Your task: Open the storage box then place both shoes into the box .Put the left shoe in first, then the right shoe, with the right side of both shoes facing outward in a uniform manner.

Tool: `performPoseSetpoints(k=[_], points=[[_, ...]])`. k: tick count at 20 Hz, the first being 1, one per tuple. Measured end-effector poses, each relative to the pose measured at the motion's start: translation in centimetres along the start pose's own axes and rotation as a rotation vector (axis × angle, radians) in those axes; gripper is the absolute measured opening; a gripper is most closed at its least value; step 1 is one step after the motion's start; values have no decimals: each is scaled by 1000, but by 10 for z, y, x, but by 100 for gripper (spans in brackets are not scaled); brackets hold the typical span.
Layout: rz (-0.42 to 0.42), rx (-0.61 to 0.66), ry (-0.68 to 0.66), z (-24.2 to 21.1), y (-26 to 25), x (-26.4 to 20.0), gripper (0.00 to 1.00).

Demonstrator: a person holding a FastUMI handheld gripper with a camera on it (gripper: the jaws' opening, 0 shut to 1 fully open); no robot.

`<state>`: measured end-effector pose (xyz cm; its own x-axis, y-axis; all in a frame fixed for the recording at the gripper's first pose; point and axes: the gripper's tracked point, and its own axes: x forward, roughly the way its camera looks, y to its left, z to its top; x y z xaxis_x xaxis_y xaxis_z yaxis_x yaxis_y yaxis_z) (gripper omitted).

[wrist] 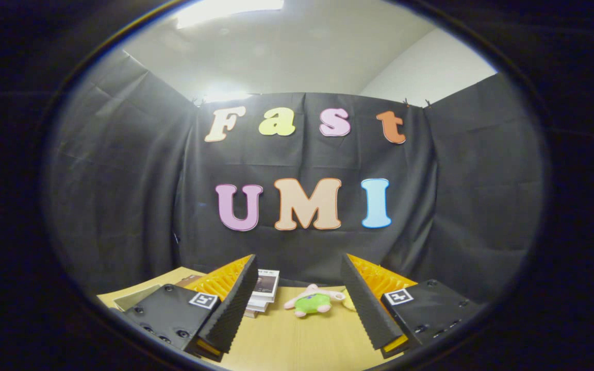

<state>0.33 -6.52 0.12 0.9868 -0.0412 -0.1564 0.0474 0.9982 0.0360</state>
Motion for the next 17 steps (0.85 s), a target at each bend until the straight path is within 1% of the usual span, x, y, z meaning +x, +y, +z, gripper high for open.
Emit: performPoseSetpoints(k=[17], points=[[-11,-5,-23,10,-1,0,100]])
